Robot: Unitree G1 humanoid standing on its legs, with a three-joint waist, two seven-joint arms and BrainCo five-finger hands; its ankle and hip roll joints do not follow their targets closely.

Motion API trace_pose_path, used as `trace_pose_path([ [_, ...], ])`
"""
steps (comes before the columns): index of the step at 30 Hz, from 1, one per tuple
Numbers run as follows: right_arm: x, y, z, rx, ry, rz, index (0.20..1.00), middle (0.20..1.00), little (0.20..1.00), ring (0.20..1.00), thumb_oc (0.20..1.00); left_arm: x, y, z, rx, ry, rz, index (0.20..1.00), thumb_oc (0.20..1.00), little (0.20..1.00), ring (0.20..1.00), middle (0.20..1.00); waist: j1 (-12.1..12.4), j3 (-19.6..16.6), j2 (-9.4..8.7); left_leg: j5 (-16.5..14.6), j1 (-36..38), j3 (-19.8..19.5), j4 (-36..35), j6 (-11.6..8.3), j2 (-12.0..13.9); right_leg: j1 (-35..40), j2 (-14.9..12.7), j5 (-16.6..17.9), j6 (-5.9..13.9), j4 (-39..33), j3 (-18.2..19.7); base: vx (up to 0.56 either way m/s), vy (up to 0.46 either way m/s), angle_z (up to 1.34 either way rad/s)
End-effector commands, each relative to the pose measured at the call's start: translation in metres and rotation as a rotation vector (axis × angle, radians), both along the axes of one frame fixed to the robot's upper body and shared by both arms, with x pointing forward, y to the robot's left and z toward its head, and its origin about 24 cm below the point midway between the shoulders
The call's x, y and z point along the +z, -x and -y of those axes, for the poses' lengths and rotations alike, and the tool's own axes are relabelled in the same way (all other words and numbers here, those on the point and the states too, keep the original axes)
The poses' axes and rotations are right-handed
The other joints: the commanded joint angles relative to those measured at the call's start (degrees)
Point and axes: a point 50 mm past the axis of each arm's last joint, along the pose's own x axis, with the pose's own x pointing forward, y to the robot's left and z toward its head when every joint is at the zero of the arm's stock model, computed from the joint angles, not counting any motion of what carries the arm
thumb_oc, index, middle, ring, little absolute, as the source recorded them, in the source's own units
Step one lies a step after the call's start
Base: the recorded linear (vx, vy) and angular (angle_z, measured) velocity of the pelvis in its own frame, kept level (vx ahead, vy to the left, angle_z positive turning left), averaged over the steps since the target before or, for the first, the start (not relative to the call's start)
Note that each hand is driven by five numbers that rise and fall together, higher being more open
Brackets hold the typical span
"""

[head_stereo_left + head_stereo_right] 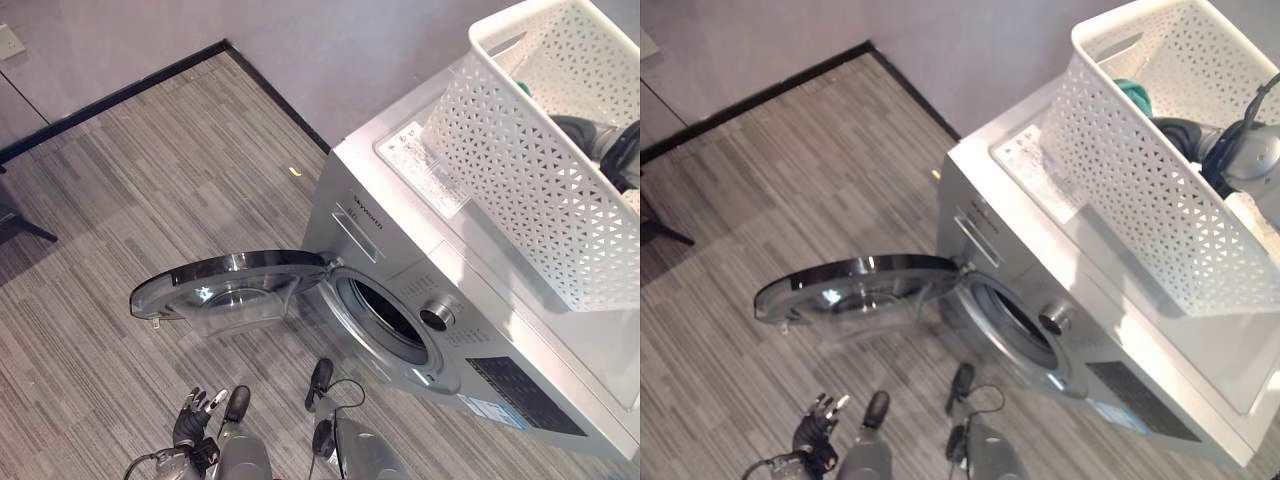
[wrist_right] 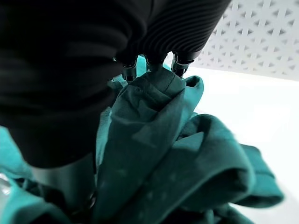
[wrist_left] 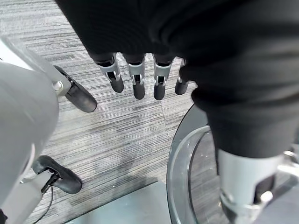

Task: Grab the laundry basket,head to the washer,open it,put in the laundry and shut it.

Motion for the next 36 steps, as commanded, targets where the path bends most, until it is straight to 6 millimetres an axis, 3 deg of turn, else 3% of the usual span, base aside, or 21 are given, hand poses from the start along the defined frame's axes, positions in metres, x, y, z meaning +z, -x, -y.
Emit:
trace_pose_path([
  [1,-0.039,0.008,-0.009,0.089,0.017,-0.224,1.0,1.0,1.0,1.0,1.0,0.013,-0.013,-0.014,-0.018,-0.043,0.078,1.0,1.0,1.0,1.0,1.0,1.3,2.49,-0.71,6.49,0.12,4.33,-2.51,1.43,0.6,4.61,-1.97,-12.05,5.17,7.25,5.14,-0.01,0.016,-0.06],
  [8,-0.052,0.007,-0.002,0.056,0.186,-0.234,1.0,1.0,1.0,1.0,1.0,0.01,-0.012,-0.013,0.005,-0.041,0.06,1.0,1.0,1.0,1.0,1.0,0.88,2.37,0.82,6.43,0.57,4.56,-2.51,1.66,0.33,5.02,-2.52,-11.97,5.18,7.29,5.15,0.0,0.005,-0.02],
  [10,-0.068,0.004,0.005,0.022,0.204,-0.258,1.0,1.0,1.0,1.0,1.0,0.009,-0.011,-0.011,0.003,-0.033,0.053,1.0,1.0,1.0,1.0,1.0,0.75,2.51,1.64,6.35,0.24,4.2,-2.51,1.88,0.12,4.88,-2.81,-11.87,5.16,7.33,4.92,-0.01,0.004,0.02],
  [11,-0.073,0.002,0.008,0.005,0.197,-0.268,0.52,0.52,0.52,0.52,0.52,0.009,-0.011,-0.01,0.001,-0.029,0.054,1.0,1.0,1.0,1.0,1.0,0.73,2.64,2.01,6.34,0.13,4.16,-2.51,1.93,0.0,4.82,-2.86,-11.76,5.18,7.31,4.97,0.0,0.0,0.0],
  [12,-0.074,0.002,0.008,0.005,0.194,-0.269,0.2,0.2,0.2,0.2,0.2,0.009,-0.011,-0.011,0.0,-0.032,0.053,1.0,1.0,1.0,1.0,1.0,0.82,2.62,1.84,6.34,0.13,4.17,-2.51,1.94,0.0,4.81,-2.87,-11.75,5.18,7.3,4.98,0.0,0.0,0.0],
  [16,-0.081,-0.003,0.013,-0.036,0.198,-0.228,0.2,0.2,0.2,0.2,0.2,0.007,-0.009,-0.01,0.011,-0.028,0.04,1.0,1.0,1.0,1.0,1.0,0.51,3.05,2.83,6.21,-0.75,4.16,-2.51,2.26,-0.57,4.06,-3.24,-11.03,5.35,7.03,5.31,-0.02,0.011,0.0],
  [21,-0.073,-0.011,0.021,-0.105,0.166,-0.122,0.2,0.2,0.2,0.2,0.2,0.005,-0.007,-0.008,0.021,-0.023,0.026,1.0,1.0,1.0,1.0,1.0,0.0,3.0,3.5,6.0,-1.34,4.62,-2.51,2.57,-1.0,3.47,-3.55,-10.51,5.47,7.03,5.76,-0.01,0.006,0.0],
  [26,-0.049,-0.017,0.017,-0.11,0.115,0.03,0.2,0.2,0.2,0.2,0.2,0.002,-0.003,-0.009,0.04,-0.028,0.001,1.0,1.0,1.0,1.0,1.0,-0.62,2.68,3.63,5.67,-1.28,5.15,-2.51,2.78,-1.19,3.24,-3.64,-10.2,5.59,7.01,6.21,-0.01,0.023,-0.02],
  [27,-0.033,-0.018,0.018,-0.125,0.079,0.121,0.2,0.2,0.2,0.2,0.2,0.0,-0.002,-0.009,0.05,-0.028,-0.009,1.0,1.0,1.0,1.0,1.0,-1.0,2.42,3.61,5.5,-1.11,5.42,-2.51,2.92,-1.18,3.34,-3.65,-10.14,5.66,7.02,6.34,-0.01,0.02,-0.06],
  [29,-0.024,-0.017,0.016,-0.118,0.066,0.167,0.2,0.2,0.2,0.2,0.2,0.0,-0.001,-0.01,0.057,-0.032,-0.016,1.0,1.0,1.0,1.0,1.0,-1.22,2.23,3.58,5.36,-0.95,5.58,-2.51,2.98,-1.16,3.49,-3.66,-10.12,5.72,6.99,6.52,-0.01,0.025,-0.1],
  [31,0.006,-0.009,0.02,-0.127,0.024,0.324,0.2,0.2,0.2,0.2,0.2,-0.001,0.001,-0.012,0.061,-0.046,-0.03,1.0,1.0,1.0,1.0,1.0,-1.81,1.42,3.47,4.92,-0.32,5.92,-2.51,3.11,-1.19,3.96,-3.74,-10.11,5.79,6.9,6.84,0.01,0.041,-0.11],
  [34,0.036,0.004,0.026,-0.13,-0.02,0.478,0.2,0.2,0.2,0.2,0.2,-0.003,0.004,-0.013,0.067,-0.055,-0.044,1.0,1.0,1.0,1.0,1.0,-2.47,0.32,3.34,4.45,0.48,6.19,-2.51,3.19,-1.09,4.78,-3.87,-10.31,5.95,6.85,6.98,0.01,0.012,-0.02],
  [36,0.042,0.009,0.028,-0.128,-0.029,0.512,0.2,0.2,0.2,0.2,0.2,-0.003,0.005,-0.013,0.069,-0.055,-0.046,1.0,1.0,1.0,1.0,1.0,-2.62,0.08,3.36,4.32,0.72,6.28,-2.51,3.21,-1.09,5.06,-3.88,-10.41,5.96,6.83,7.03,0.02,0.012,-0.01],
])
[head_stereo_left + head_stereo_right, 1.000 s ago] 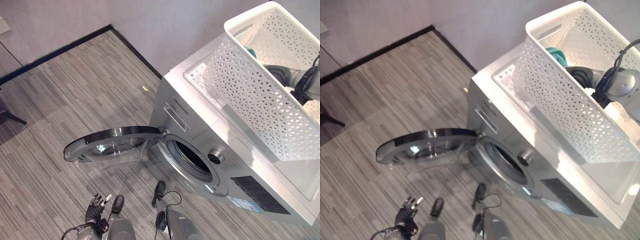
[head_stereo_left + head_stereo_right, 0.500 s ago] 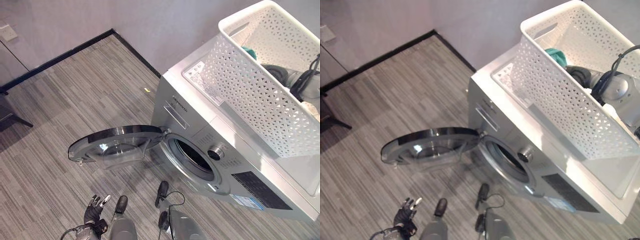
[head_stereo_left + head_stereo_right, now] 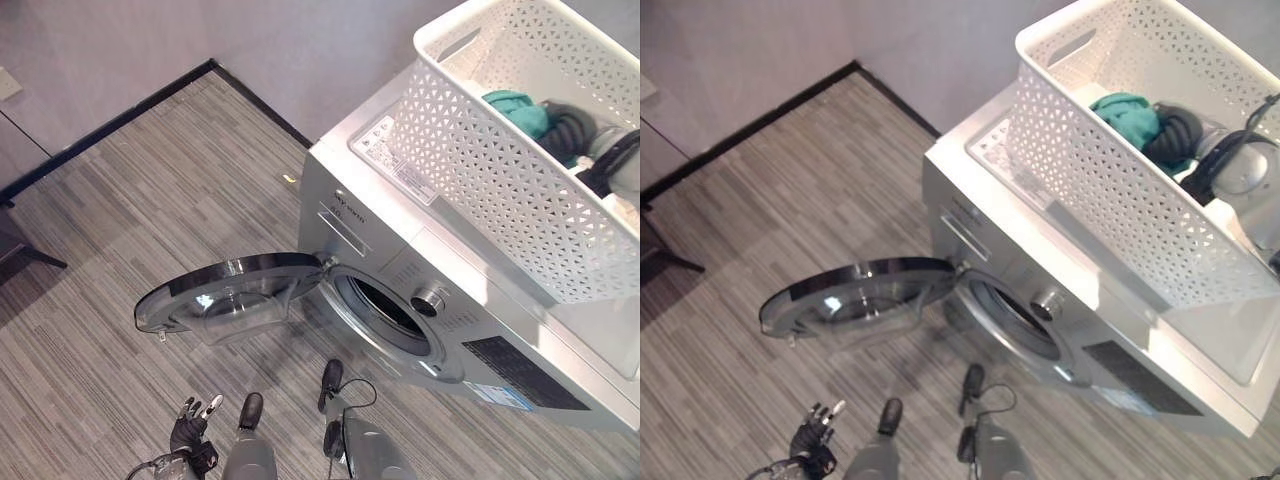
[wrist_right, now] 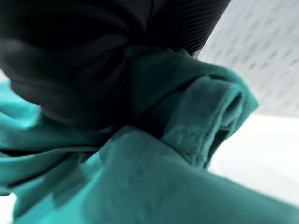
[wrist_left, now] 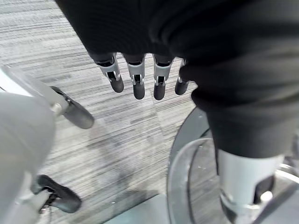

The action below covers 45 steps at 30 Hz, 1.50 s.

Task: Grab the laundry basket,head to the washer,open it,put in the laundry and shut it.

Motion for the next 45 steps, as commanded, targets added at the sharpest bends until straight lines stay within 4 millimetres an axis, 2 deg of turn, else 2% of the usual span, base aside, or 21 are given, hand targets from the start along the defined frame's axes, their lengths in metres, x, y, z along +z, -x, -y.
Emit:
trace_pose_path([
  [1,0.046,0.022,0.008,-0.002,-0.037,0.274,0.2,0.2,0.2,0.2,0.2,0.004,0.002,-0.019,0.001,-0.08,-0.013,1.0,1.0,1.0,1.0,1.0,-1.56,-0.41,-0.9,4.22,0.61,4.62,-3.34,2.61,0.25,5.42,-2.99,-11.75,6.68,6.7,4.95,0.05,0.034,-0.02],
  [4,0.075,0.045,0.005,0.026,-0.033,0.456,0.2,0.2,0.2,0.2,0.2,0.003,0.004,-0.022,0.016,-0.088,-0.029,1.0,1.0,1.0,1.0,1.0,-2.2,-1.7,-1.0,3.55,1.94,5.1,-3.34,2.82,0.28,6.55,-2.93,-11.84,6.83,6.48,5.37,0.06,0.027,-0.04],
  [5,0.09,0.06,0.006,0.025,-0.028,0.568,0.2,0.2,0.2,0.2,0.2,0.002,0.008,-0.025,0.017,-0.107,-0.057,1.0,1.0,1.0,1.0,1.0,-2.26,-2.47,-1.14,3.0,2.99,5.24,-3.34,2.99,0.29,7.5,-2.85,-12.18,6.81,6.53,5.47,0.08,0.028,-0.14],
  [7,0.097,0.066,0.008,0.017,-0.025,0.614,0.2,0.2,0.2,0.2,0.2,0.001,0.01,-0.026,0.018,-0.113,-0.069,1.0,1.0,1.0,1.0,1.0,-2.28,-2.91,-1.16,2.79,3.49,5.23,-3.34,3.07,0.28,7.99,-2.87,-12.32,6.82,6.55,5.46,0.07,0.015,-0.13],
  [8,0.111,0.079,0.008,0.01,-0.016,0.719,0.2,0.2,0.2,0.2,0.2,0.0,0.013,-0.029,0.024,-0.124,-0.087,1.0,1.0,1.0,1.0,1.0,-2.38,-3.77,-1.2,2.34,4.45,5.26,-3.34,3.23,0.28,8.95,-2.95,-12.61,6.87,6.58,5.4,0.07,0.012,-0.1],
  [10,0.124,0.091,0.007,0.005,-0.016,0.827,0.2,0.2,0.2,0.2,0.2,-0.001,0.016,-0.03,0.023,-0.134,-0.1,1.0,1.0,1.0,1.0,1.0,-2.29,-4.7,-1.17,1.93,5.27,5.19,-3.34,3.34,0.24,9.85,-2.98,-12.82,6.94,6.45,5.31,0.07,0.016,-0.06],
  [12,0.124,0.091,0.008,0.003,-0.017,0.828,0.2,0.2,0.2,0.2,0.2,-0.001,0.016,-0.03,0.023,-0.136,-0.1,1.0,1.0,1.0,1.0,1.0,-2.23,-4.59,-1.26,1.9,5.38,5.18,-3.34,3.34,0.25,10.0,-2.97,-12.82,6.94,6.4,5.3,0.02,0.009,0.01],
  [13,0.139,0.102,0.009,-0.036,-0.003,0.951,0.2,0.2,0.2,0.2,0.2,0.0,0.019,-0.035,0.016,-0.163,-0.124,1.0,1.0,1.0,1.0,1.0,-1.69,-5.76,-1.43,1.58,6.18,5.11,-3.34,3.44,0.17,10.99,-3.04,-13.07,6.97,6.18,5.09,0.06,0.022,0.01],
  [15,0.149,0.106,0.01,-0.061,-0.021,1.029,0.2,0.2,0.2,0.2,0.2,0.0,0.02,-0.038,0.01,-0.182,-0.138,1.0,1.0,1.0,1.0,1.0,-1.16,-6.46,-1.86,1.34,6.61,5.05,-3.34,3.51,0.07,11.8,-3.06,-13.14,6.98,5.88,4.92,0.07,0.022,0.04],
  [16,0.161,0.111,0.013,-0.114,-0.009,1.106,0.2,0.2,0.2,0.2,0.2,0.0,0.022,-0.04,-0.003,-0.199,-0.154,1.0,1.0,1.0,1.0,1.0,-0.59,-7.01,-2.23,1.19,7.06,4.81,-3.34,3.6,-0.05,12.46,-3.06,-13.18,7.0,5.65,4.8,0.04,0.017,0.07],
  [20,0.179,0.116,0.017,-0.243,0.079,1.206,0.2,0.2,0.2,0.2,0.2,0.0,0.024,-0.041,-0.025,-0.225,-0.174,1.0,1.0,1.0,1.0,1.0,0.01,-7.75,-2.16,0.99,7.52,4.65,-3.34,3.79,-0.22,13.36,-3.09,-13.27,7.13,5.18,4.54,0.03,0.014,0.07],
  [21,0.186,0.122,0.029,-0.357,0.112,1.267,0.2,0.2,0.2,0.2,0.2,0.0,0.025,-0.044,-0.043,-0.25,-0.193,1.0,1.0,1.0,1.0,1.0,0.66,-8.25,-2.63,0.89,7.7,4.33,-3.34,3.84,-0.34,13.77,-3.12,-13.3,7.21,4.95,4.24,0.02,0.025,0.1],
  [22,0.189,0.121,0.026,-0.352,0.118,1.27,0.2,0.2,0.2,0.2,0.2,-0.001,0.025,-0.042,-0.042,-0.243,-0.192,1.0,1.0,1.0,1.0,1.0,0.54,-8.16,-2.24,0.89,7.75,4.32,-3.34,3.85,-0.37,13.84,-3.14,-13.29,7.22,4.9,4.23,0.02,0.038,0.15],
  [24,0.2,0.135,0.038,-0.494,0.197,1.344,0.2,0.2,0.2,0.2,0.2,0.001,0.023,-0.045,-0.05,-0.279,-0.198,1.0,1.0,1.0,1.0,1.0,1.27,-9.01,-2.86,0.67,8.11,3.85,-3.34,3.96,-0.54,14.6,-3.28,-13.41,7.4,4.81,3.65,0.03,0.033,0.12],
  [29,0.216,0.151,0.052,-0.622,0.249,1.38,0.2,0.2,0.2,0.2,0.2,0.002,0.019,-0.044,-0.1,-0.318,-0.205,1.0,1.0,1.0,1.0,1.0,1.73,-10.28,-4.06,0.23,9.1,3.2,-3.34,4.25,-0.86,15.97,-3.53,-13.64,7.67,4.74,3.11,0.02,0.038,0.1],
  [36,0.242,0.171,0.035,-0.607,0.298,1.485,0.2,0.2,0.2,0.2,0.2,0.003,0.005,-0.035,-0.139,-0.318,-0.167,1.0,1.0,1.0,1.0,1.0,1.49,-11.65,-4.16,-0.47,10.25,3.87,-3.34,4.65,-1.31,16.93,-4.14,-13.29,8.27,4.57,3.13,0.0,0.064,0.03],
  [39,0.253,0.181,0.009,-0.505,0.348,1.571,0.2,0.2,0.2,0.2,0.2,0.005,-0.005,-0.027,-0.182,-0.314,-0.134,1.0,1.0,1.0,1.0,1.0,0.6,-12.37,-3.74,-1.21,11.03,4.68,-3.34,5.34,-1.96,17.05,-4.9,-12.77,8.86,4.81,3.49,-0.03,0.132,-0.05],
  [41,0.254,0.183,0.002,-0.475,0.36,1.587,0.2,0.2,0.2,0.2,0.2,0.005,-0.006,-0.024,-0.194,-0.312,-0.133,1.0,1.0,1.0,1.0,1.0,0.51,-12.4,-3.46,-1.46,11.32,4.94,-3.34,5.56,-2.17,17.08,-5.0,-12.7,8.98,4.88,3.81,-0.02,0.103,-0.18],
  [43,0.252,0.185,-0.018,-0.35,0.348,1.647,0.2,0.2,0.2,0.2,0.2,0.004,-0.009,-0.018,-0.215,-0.302,-0.129,1.0,1.0,1.0,1.0,1.0,-0.19,-12.28,-2.36,-2.04,12.02,6.08,-3.34,6.19,-2.81,16.82,-5.64,-12.1,9.44,5.05,4.84,-0.04,0.142,-0.32],
  [44,0.252,0.185,-0.018,-0.35,0.348,1.647,0.2,0.2,0.2,0.2,0.2,0.004,-0.009,-0.018,-0.215,-0.302,-0.129,1.0,1.0,1.0,1.0,1.0,-0.19,-12.28,-2.36,-2.04,12.02,6.08,-3.34,6.19,-2.81,16.82,-5.64,-12.1,9.44,5.05,4.84,-0.08,0.157,-0.34],
  [45,0.247,0.185,-0.034,-0.243,0.34,1.672,0.2,0.2,0.2,0.2,0.2,0.002,-0.01,-0.013,-0.222,-0.286,-0.128,1.0,1.0,1.0,1.0,1.0,-0.69,-11.87,-1.62,-1.81,12.15,7.12,-3.34,6.75,-3.52,16.23,-6.21,-11.15,9.73,5.25,5.74,-0.05,0.126,-0.3],
])
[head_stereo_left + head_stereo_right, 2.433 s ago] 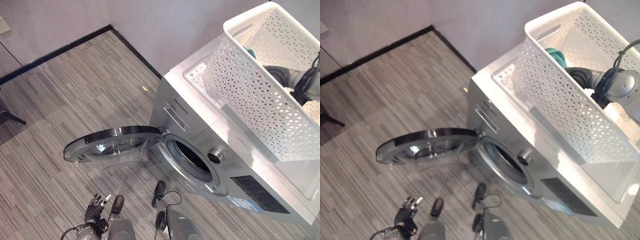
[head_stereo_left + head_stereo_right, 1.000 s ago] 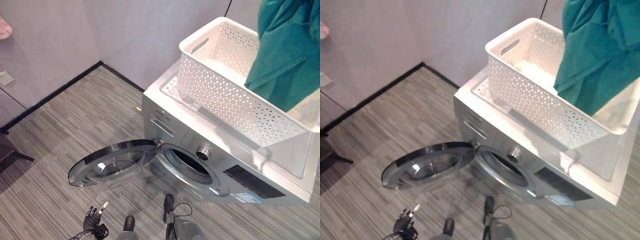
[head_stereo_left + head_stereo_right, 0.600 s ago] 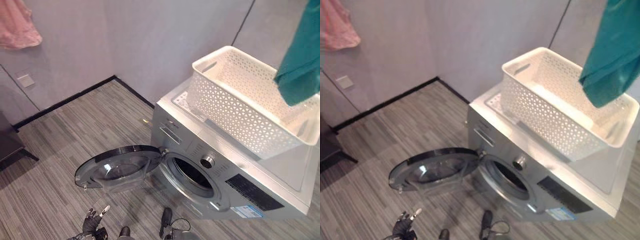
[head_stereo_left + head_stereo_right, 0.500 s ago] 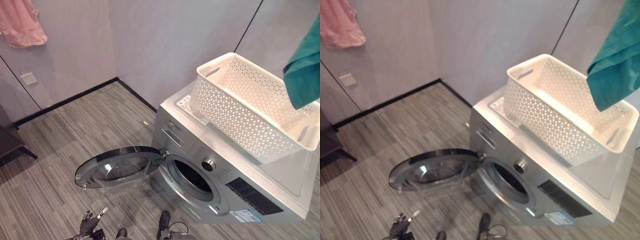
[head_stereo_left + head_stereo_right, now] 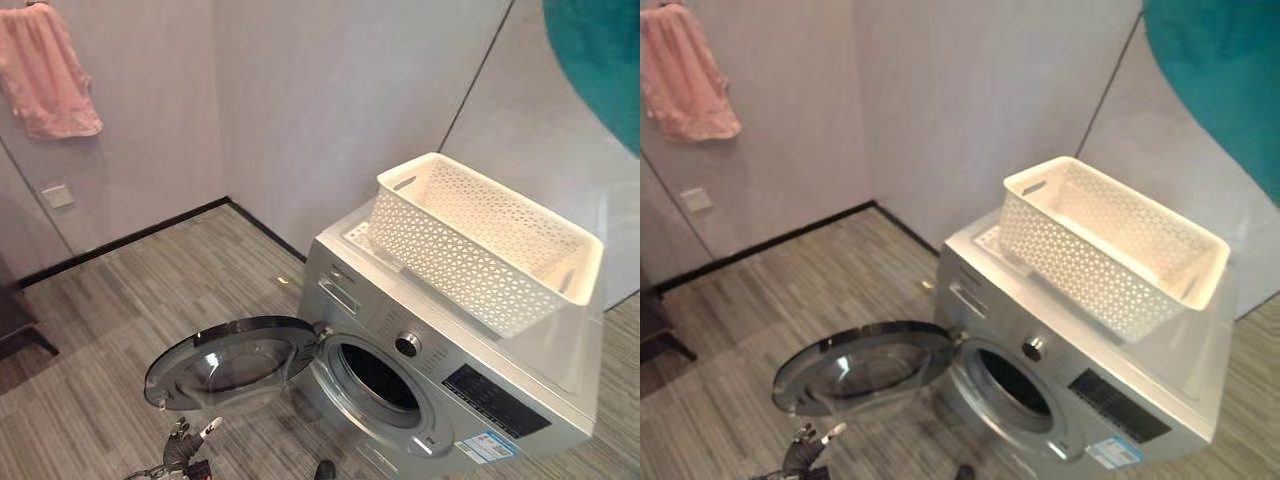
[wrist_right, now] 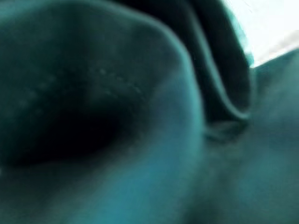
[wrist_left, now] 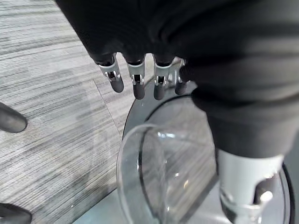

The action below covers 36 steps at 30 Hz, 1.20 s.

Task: Grab the laundry basket,head to the washer,open it,put in the laundry and shut it.

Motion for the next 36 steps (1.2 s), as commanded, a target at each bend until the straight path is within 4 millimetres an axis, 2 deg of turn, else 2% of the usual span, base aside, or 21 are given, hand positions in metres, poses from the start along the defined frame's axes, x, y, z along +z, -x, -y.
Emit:
trace_pose_path([
  [1,0.005,0.025,0.007,-0.006,-0.001,0.091,0.2,0.2,0.2,0.2,0.2,0.014,-0.033,-0.002,-0.089,-0.044,0.097,1.0,1.0,1.0,1.0,1.0,0.66,2.72,1.27,-1.81,-0.35,5.4,-0.63,4.22,-1.73,5.36,-4.54,-9.43,7.97,5.96,4.0,-0.07,0.177,-0.23],
  [5,-0.021,0.022,-0.016,0.175,0.1,0.085,0.2,0.2,0.2,0.2,0.2,0.015,-0.038,0.008,-0.115,-0.018,0.12,1.0,1.0,1.0,1.0,1.0,-1.09,3.51,2.44,-1.89,0.13,7.42,-0.57,5.4,-2.89,3.67,-5.48,-8.44,8.5,7.84,5.74,-0.07,0.116,-0.38],
  [9,-0.053,0.016,-0.03,0.281,0.157,0.059,0.2,0.2,0.2,0.2,0.2,0.027,-0.054,0.016,-0.243,-0.043,0.196,1.0,1.0,1.0,1.0,1.0,-2.51,4.46,2.9,-2.48,1.1,8.93,-0.54,6.39,-3.94,2.75,-6.19,-8.39,9.05,9.74,6.55,-0.06,0.105,-0.24],
  [10,-0.055,0.016,-0.029,0.28,0.152,0.059,0.2,0.2,0.2,0.2,0.2,0.028,-0.053,0.014,-0.245,-0.048,0.194,1.0,1.0,1.0,1.0,1.0,-2.41,4.42,2.61,-2.49,1.12,8.96,-0.54,6.39,-3.94,2.75,-6.19,-8.4,9.05,9.77,6.58,-0.06,0.102,-0.23],
  [12,-0.072,0.012,-0.04,0.399,0.178,0.022,0.2,0.2,0.2,0.2,0.2,0.046,-0.071,0.015,-0.293,-0.079,0.299,1.0,1.0,1.0,1.0,1.0,-2.99,4.69,3.09,-2.81,1.69,10.16,-0.46,6.86,-4.52,2.6,-6.84,-8.14,9.29,10.07,6.87,-0.04,0.09,-0.19],
  [13,-0.075,0.013,-0.038,0.397,0.171,0.021,0.2,0.2,0.2,0.2,0.2,0.046,-0.07,0.014,-0.295,-0.085,0.296,1.0,1.0,1.0,1.0,1.0,-2.83,4.67,2.7,-2.83,1.79,10.23,-0.47,6.87,-4.53,2.67,-6.84,-8.14,9.3,10.06,6.94,-0.04,0.13,-0.21],
  [14,-0.103,-0.002,-0.056,0.539,0.184,-0.07,0.2,0.2,0.2,0.2,0.2,0.065,-0.086,0.014,-0.278,-0.103,0.407,1.0,1.0,1.0,1.0,1.0,-3.23,4.75,3.44,-3.12,2.4,11.2,-0.53,7.39,-4.98,2.64,-7.41,-7.63,9.45,9.78,7.51,-0.02,0.076,-0.16],
  [15,-0.105,-0.001,-0.056,0.539,0.18,-0.072,0.2,0.2,0.2,0.2,0.2,0.065,-0.085,0.013,-0.277,-0.107,0.403,1.0,1.0,1.0,1.0,1.0,-3.27,4.64,3.24,-3.15,2.47,11.26,-0.54,7.4,-4.97,2.68,-7.39,-7.62,9.46,9.77,7.57,-0.03,0.095,-0.18],
  [17,-0.131,-0.015,-0.064,0.625,0.148,-0.167,0.2,0.2,0.2,0.2,0.2,0.076,-0.094,0.013,-0.262,-0.127,0.455,1.0,1.0,1.0,1.0,1.0,-3.52,4.65,3.67,-3.25,2.66,11.72,-0.45,7.74,-5.2,2.65,-7.56,-7.43,9.38,9.58,8.03,-0.01,0.036,-0.28],
  [18,-0.133,-0.014,-0.063,0.624,0.142,-0.169,0.2,0.2,0.2,0.2,0.2,0.076,-0.093,0.012,-0.264,-0.132,0.451,1.0,1.0,1.0,1.0,1.0,-3.44,4.51,3.36,-3.26,2.7,11.76,-0.45,7.75,-5.21,2.69,-7.56,-7.42,9.39,9.54,8.06,-0.01,0.037,-0.22],
  [19,-0.154,-0.026,-0.067,0.727,0.096,-0.272,0.2,0.2,0.2,0.2,0.2,0.086,-0.101,0.013,-0.255,-0.145,0.505,1.0,1.0,1.0,1.0,1.0,-3.79,4.59,3.67,-3.29,2.9,12.17,-0.39,7.99,-5.34,2.66,-7.74,-7.12,9.4,9.41,8.43,-0.01,0.022,-0.09],
  [20,-0.156,-0.026,-0.066,0.727,0.091,-0.274,0.2,0.2,0.2,0.2,0.2,0.086,-0.1,0.012,-0.257,-0.148,0.502,1.0,1.0,1.0,1.0,1.0,-3.66,4.48,3.46,-3.3,2.93,12.23,-0.4,8.0,-5.35,2.67,-7.74,-7.1,9.41,9.38,8.49,-0.02,0.05,-0.09],
  [21,-0.18,-0.038,-0.068,0.787,0.028,-0.381,0.2,0.2,0.2,0.2,0.2,0.096,-0.108,0.016,-0.24,-0.148,0.555,1.0,1.0,1.0,1.0,1.0,-4.03,4.5,3.75,-3.33,3.08,12.57,-0.36,8.18,-5.52,2.75,-7.89,-6.91,9.37,9.31,8.87,0.0,0.028,-0.14],
  [22,-0.181,-0.037,-0.067,0.786,0.024,-0.383,0.2,0.2,0.2,0.2,0.2,0.095,-0.107,0.015,-0.242,-0.151,0.552,1.0,1.0,1.0,1.0,1.0,-3.93,4.39,3.57,-3.34,3.11,12.6,-0.37,8.19,-5.53,2.78,-7.89,-6.91,9.38,9.29,8.9,-0.02,0.046,-0.08],
  [23,-0.209,-0.045,-0.07,0.879,-0.051,-0.488,0.2,0.2,0.2,0.2,0.2,0.109,-0.116,0.018,-0.243,-0.168,0.616,1.0,1.0,1.0,1.0,1.0,-4.43,4.51,3.82,-3.4,3.29,12.95,-0.36,8.35,-5.54,2.76,-7.93,-6.73,9.41,9.23,9.36,-0.01,0.025,-0.04],
  [26,-0.242,-0.049,-0.074,0.984,-0.141,-0.619,0.2,0.2,0.2,0.2,0.2,0.126,-0.127,0.018,-0.246,-0.211,0.679,1.0,1.0,1.0,1.0,1.0,-4.91,4.22,3.89,-3.45,3.65,13.45,-0.38,8.47,-5.57,2.89,-7.86,-6.52,9.48,9.12,9.82,-0.01,0.022,-0.03],
  [30,-0.264,-0.049,-0.082,1.058,-0.189,-0.724,0.2,0.2,0.2,0.2,0.2,0.146,-0.14,0.019,-0.265,-0.252,0.744,1.0,1.0,1.0,1.0,1.0,-5.47,4.3,4.32,-3.87,4.26,13.82,-0.44,8.68,-5.43,2.92,-7.69,-6.69,9.69,9.47,10.29,0.0,0.013,-0.1],
  [32,-0.281,-0.049,-0.088,1.12,-0.223,-0.817,0.2,0.2,0.2,0.2,0.2,0.162,-0.15,0.02,-0.289,-0.28,0.802,1.0,1.0,1.0,1.0,1.0,-5.77,4.62,4.44,-3.56,4.25,14.29,-0.33,8.74,-5.58,2.55,-7.78,-5.99,9.7,9.61,10.72,-0.02,0.014,-0.11],
  [33,-0.292,-0.046,-0.09,1.148,-0.237,-0.88,0.2,0.2,0.2,0.2,0.2,0.179,-0.156,0.02,-0.323,-0.314,0.854,1.0,1.0,1.0,1.0,1.0,-5.98,4.85,4.75,-4.01,4.82,14.44,-0.45,8.8,-5.52,2.77,-7.77,-6.41,9.91,9.91,10.66,0.0,0.006,-0.11],
  [34,-0.292,-0.046,-0.09,1.148,-0.237,-0.88,0.2,0.2,0.2,0.2,0.2,0.179,-0.156,0.02,-0.323,-0.314,0.854,1.0,1.0,1.0,1.0,1.0,-5.97,4.87,4.74,-4.01,4.86,14.44,-0.45,8.8,-5.51,2.81,-7.77,-6.42,9.91,9.92,10.66,0.0,0.003,-0.06],
  [36,-0.3,-0.043,-0.094,1.185,-0.243,-0.935,0.2,0.2,0.2,0.2,0.2,0.195,-0.161,0.022,-0.37,-0.347,0.904,1.0,1.0,1.0,1.0,1.0,-6.09,5.1,4.9,-4.0,4.97,14.55,-0.44,8.81,-5.58,2.77,-7.84,-6.38,9.92,9.99,10.64,0.0,0.0,0.0],
])
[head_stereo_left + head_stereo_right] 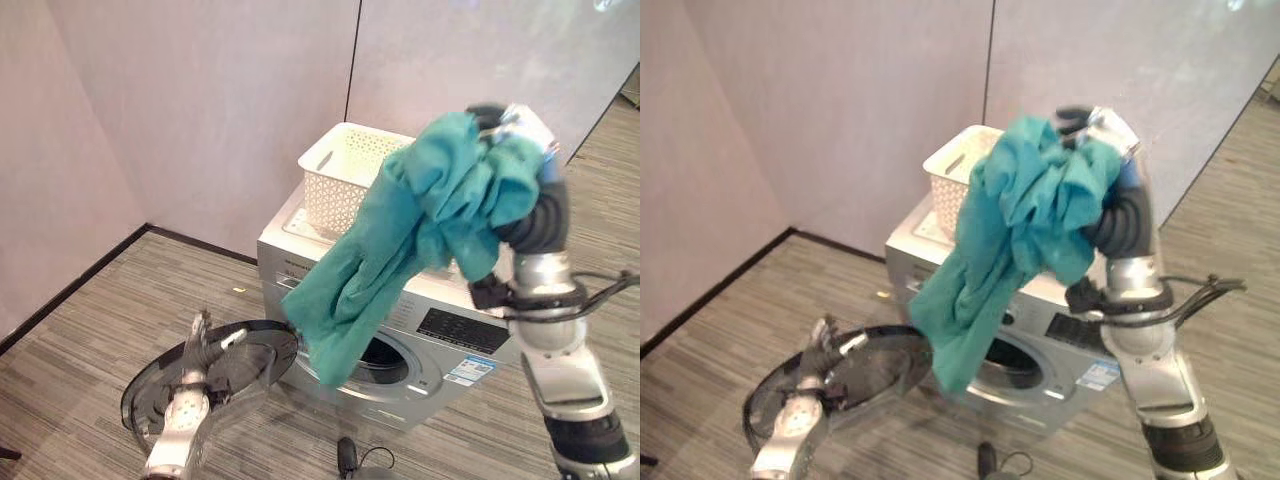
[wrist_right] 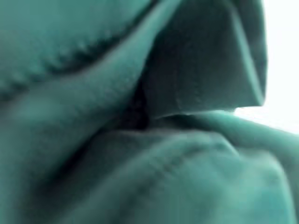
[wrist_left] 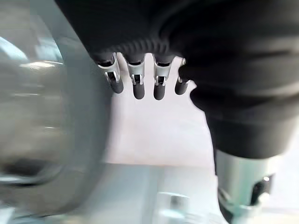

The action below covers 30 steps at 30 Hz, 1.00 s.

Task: Grab the laundry basket,head to the washer,open it,put in the laundry and shut it.

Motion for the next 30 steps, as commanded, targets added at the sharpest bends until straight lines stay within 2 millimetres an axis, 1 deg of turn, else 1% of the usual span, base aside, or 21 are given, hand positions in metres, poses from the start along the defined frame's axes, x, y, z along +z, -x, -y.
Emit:
trace_pose_path([
  [1,0.018,0.009,-0.008,0.122,-0.007,0.059,0.2,0.2,0.2,0.2,0.2,0.065,-0.029,-0.006,-0.094,-0.162,0.253,1.0,1.0,1.0,1.0,1.0,0.24,0.5,1.94,-3.18,-2.32,2.43,0.41,2.58,1.16,2.08,-3.5,-9.36,4.64,8.08,1.31,0.0,0.0,0.0],
  [2,0.018,0.009,-0.008,0.122,-0.007,0.059,0.2,0.2,0.2,0.2,0.2,0.065,-0.029,-0.006,-0.094,-0.162,0.253,1.0,1.0,1.0,1.0,1.0,0.24,0.49,1.94,-3.18,-2.32,2.42,0.41,2.58,1.15,2.09,-3.5,-9.36,4.64,8.08,1.31,0.0,0.0,0.0],
  [4,0.006,0.009,-0.012,0.169,-0.001,-0.015,0.2,0.2,0.2,0.2,0.2,0.084,-0.03,-0.003,-0.152,-0.189,0.314,1.0,1.0,1.0,1.0,1.0,0.43,1.13,2.18,-3.25,-2.51,2.29,0.78,2.56,1.1,2.15,-3.79,-9.3,4.69,7.96,1.13,0.0,0.0,0.0],
  [6,0.0,0.01,-0.014,0.188,0.008,-0.05,0.2,0.2,0.2,0.2,0.2,0.09,-0.029,0.0,-0.202,-0.181,0.333,1.0,1.0,1.0,1.0,1.0,0.56,1.32,2.33,-3.37,-2.47,2.28,0.93,2.55,1.04,2.39,-4.07,-9.19,4.72,7.73,0.87,0.0,0.0,0.0],
  [10,-0.013,0.009,-0.017,0.226,0.013,-0.137,0.2,0.2,0.2,0.2,0.2,0.1,-0.022,0.003,-0.309,-0.108,0.345,1.0,1.0,1.0,1.0,1.0,0.87,1.54,2.94,-3.44,-2.72,2.21,1.17,2.54,0.97,2.62,-4.4,-8.93,4.83,7.18,0.44,0.0,-0.005,0.02],
  [13,-0.015,0.009,-0.018,0.234,0.013,-0.157,0.2,0.2,0.2,0.2,0.2,0.106,-0.017,-0.001,-0.354,-0.101,0.34,1.0,1.0,1.0,1.0,1.0,0.98,1.49,3.15,-3.49,-2.85,2.11,1.34,2.51,0.99,2.83,-4.54,-8.87,4.86,6.83,0.25,0.0,0.0,0.0],
  [15,-0.018,0.009,-0.017,0.234,0.033,-0.176,0.2,0.2,0.2,0.2,0.2,0.118,-0.009,-0.007,-0.398,-0.111,0.353,1.0,1.0,1.0,1.0,1.0,1.4,1.43,3.63,-3.44,-2.88,2.03,1.36,2.38,1.03,3.28,-4.8,-8.76,4.95,6.27,-0.12,0.0,-0.012,0.02],
  [18,-0.021,0.012,-0.016,0.237,0.043,-0.185,0.2,0.2,0.2,0.2,0.2,0.123,0.005,-0.013,-0.424,-0.118,0.347,1.0,1.0,1.0,1.0,1.0,1.73,1.26,3.93,-3.48,-2.82,1.99,1.4,2.38,1.07,3.57,-4.99,-8.43,5.07,5.83,-0.22,0.0,-0.01,0.0],
  [19,-0.021,0.013,-0.016,0.238,0.052,-0.185,0.2,0.2,0.2,0.2,0.2,0.124,0.01,-0.015,-0.432,-0.124,0.339,1.0,1.0,1.0,1.0,1.0,1.87,1.26,4.09,-3.51,-2.77,1.99,1.33,2.43,1.04,3.56,-5.07,-8.39,5.09,5.72,-0.12,0.0,-0.005,0.04],
  [20,-0.021,0.013,-0.016,0.239,0.052,-0.186,0.2,0.2,0.2,0.2,0.2,0.125,0.01,-0.015,-0.431,-0.124,0.338,1.0,1.0,1.0,1.0,1.0,1.83,1.22,4.07,-3.51,-2.75,2.02,1.32,2.43,1.05,3.56,-5.06,-8.39,5.1,5.71,-0.09,0.0,0.0,0.0],
  [22,-0.02,0.014,-0.016,0.237,0.062,-0.18,0.2,0.2,0.2,0.2,0.2,0.122,0.024,-0.02,-0.44,-0.104,0.306,1.0,1.0,1.0,1.0,1.0,2.24,1.33,4.48,-3.5,-2.71,2.19,1.19,2.61,0.97,3.38,-5.17,-8.13,5.22,5.55,0.12,-0.01,0.003,-0.03],
  [23,-0.021,0.014,-0.018,0.248,0.069,-0.181,0.2,0.2,0.2,0.2,0.2,0.12,0.036,-0.022,-0.453,-0.085,0.272,1.0,1.0,1.0,1.0,1.0,2.75,1.57,4.86,-3.5,-2.74,2.39,1.13,2.8,0.88,3.1,-5.24,-7.8,5.36,5.54,0.29,-0.03,0.006,-0.07],
  [24,-0.021,0.014,-0.019,0.254,0.073,-0.182,0.2,0.2,0.2,0.2,0.2,0.119,0.042,-0.021,-0.469,-0.077,0.255,1.0,1.0,1.0,1.0,1.0,2.99,1.73,5.07,-3.5,-2.78,2.45,1.13,2.86,0.82,3.03,-5.3,-7.66,5.4,5.52,0.34,-0.03,0.004,-0.1],
  [27,-0.019,0.015,-0.022,0.27,0.072,-0.17,0.2,0.2,0.2,0.2,0.2,0.112,0.05,-0.02,-0.482,-0.071,0.22,1.0,1.0,1.0,1.0,1.0,3.3,1.83,5.24,-3.44,-2.9,2.45,1.12,2.72,0.79,3.28,-5.46,-7.65,5.29,5.35,0.1,0.0,-0.002,-0.01],
  [29,-0.019,0.015,-0.023,0.275,0.07,-0.164,0.2,0.2,0.2,0.2,0.2,0.109,0.051,-0.018,-0.479,-0.062,0.217,1.0,1.0,1.0,1.0,1.0,3.32,1.87,5.22,-3.4,-2.94,2.31,1.13,2.67,0.8,3.43,-5.58,-7.7,5.27,5.31,-0.06,0.0,0.0,0.0],
  [30,-0.017,0.016,-0.023,0.279,0.07,-0.155,0.2,0.2,0.2,0.2,0.2,0.102,0.051,-0.017,-0.468,-0.039,0.205,1.0,1.0,1.0,1.0,1.0,3.32,1.85,5.21,-3.38,-2.97,2.22,1.11,2.63,0.8,3.47,-5.61,-7.76,5.24,5.29,-0.16,0.0,0.0,0.0],
])
